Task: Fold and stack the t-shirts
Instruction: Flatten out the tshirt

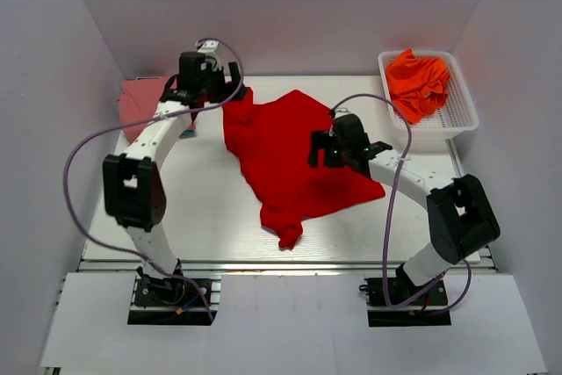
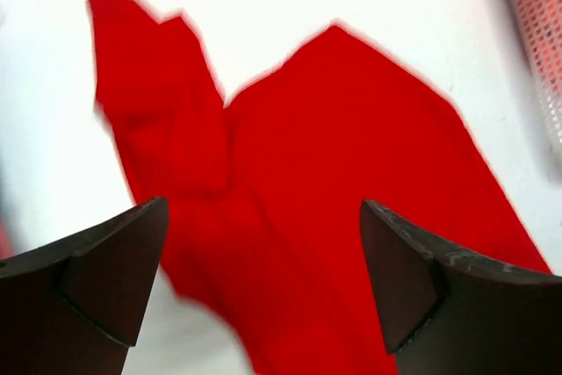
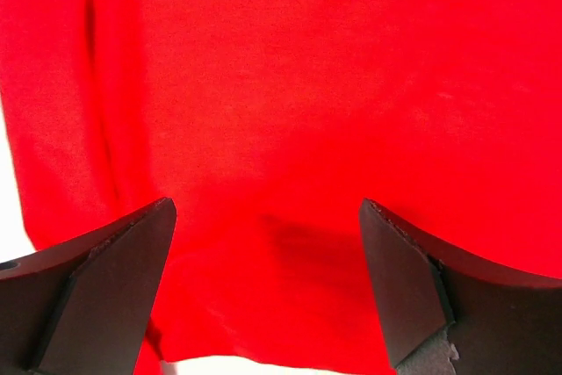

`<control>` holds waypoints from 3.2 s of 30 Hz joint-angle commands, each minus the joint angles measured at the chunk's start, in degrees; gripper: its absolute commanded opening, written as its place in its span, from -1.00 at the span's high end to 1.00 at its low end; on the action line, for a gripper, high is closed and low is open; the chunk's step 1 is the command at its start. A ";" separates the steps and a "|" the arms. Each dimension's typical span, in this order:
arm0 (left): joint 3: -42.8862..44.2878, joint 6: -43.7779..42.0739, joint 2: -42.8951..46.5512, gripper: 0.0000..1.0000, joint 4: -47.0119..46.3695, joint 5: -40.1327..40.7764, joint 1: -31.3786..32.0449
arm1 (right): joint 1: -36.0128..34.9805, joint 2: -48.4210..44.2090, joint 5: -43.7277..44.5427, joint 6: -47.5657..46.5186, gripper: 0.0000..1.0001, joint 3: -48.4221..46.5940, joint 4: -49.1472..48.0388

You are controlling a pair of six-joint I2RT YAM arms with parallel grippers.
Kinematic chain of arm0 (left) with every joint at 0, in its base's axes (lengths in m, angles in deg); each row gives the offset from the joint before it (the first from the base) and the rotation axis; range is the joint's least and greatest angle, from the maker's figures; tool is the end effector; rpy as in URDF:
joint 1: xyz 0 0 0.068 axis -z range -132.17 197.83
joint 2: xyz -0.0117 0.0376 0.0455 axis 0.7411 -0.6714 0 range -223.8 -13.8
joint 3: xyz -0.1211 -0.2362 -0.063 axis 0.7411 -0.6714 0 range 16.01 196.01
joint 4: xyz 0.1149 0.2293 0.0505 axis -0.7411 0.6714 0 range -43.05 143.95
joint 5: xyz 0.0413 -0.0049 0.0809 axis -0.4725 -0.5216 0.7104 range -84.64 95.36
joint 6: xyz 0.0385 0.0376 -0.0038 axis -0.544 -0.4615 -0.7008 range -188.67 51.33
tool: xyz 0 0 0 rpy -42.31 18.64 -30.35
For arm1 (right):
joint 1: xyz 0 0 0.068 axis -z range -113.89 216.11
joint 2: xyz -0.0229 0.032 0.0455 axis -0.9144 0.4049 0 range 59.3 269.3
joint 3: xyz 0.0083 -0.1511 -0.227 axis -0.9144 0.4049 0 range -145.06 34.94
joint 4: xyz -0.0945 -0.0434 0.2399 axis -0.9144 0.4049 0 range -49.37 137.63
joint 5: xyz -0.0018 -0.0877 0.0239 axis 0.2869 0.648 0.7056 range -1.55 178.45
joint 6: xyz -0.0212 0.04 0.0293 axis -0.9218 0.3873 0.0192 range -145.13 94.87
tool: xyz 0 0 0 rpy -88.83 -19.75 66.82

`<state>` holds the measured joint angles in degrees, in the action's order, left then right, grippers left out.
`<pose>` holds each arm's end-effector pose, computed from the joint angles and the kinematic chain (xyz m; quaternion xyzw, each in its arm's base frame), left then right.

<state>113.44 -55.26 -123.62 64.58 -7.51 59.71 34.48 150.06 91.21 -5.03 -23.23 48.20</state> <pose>0.4444 -0.1016 0.3134 0.0445 0.8614 -0.2034 0.4633 0.2954 0.1801 0.2254 -0.0810 0.9030 0.1641 0.3886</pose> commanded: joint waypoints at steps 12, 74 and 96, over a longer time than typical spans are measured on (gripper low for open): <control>-56.72 8.48 31.59 -0.82 -11.73 -6.04 2.00 | 8.17 -3.66 2.86 4.43 -0.81 5.61 5.17; -39.95 31.15 28.34 0.64 40.73 42.57 1.49 | 11.50 -1.55 1.19 7.50 -0.81 11.50 2.36; -31.52 15.10 27.83 -1.00 19.40 28.17 -1.86 | 9.67 3.44 -1.27 -1.55 -0.81 -1.93 -0.63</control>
<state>78.60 -31.88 -95.51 96.03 27.77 57.26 45.19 149.41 91.91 -2.76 -19.75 50.78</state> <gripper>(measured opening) 0.993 0.904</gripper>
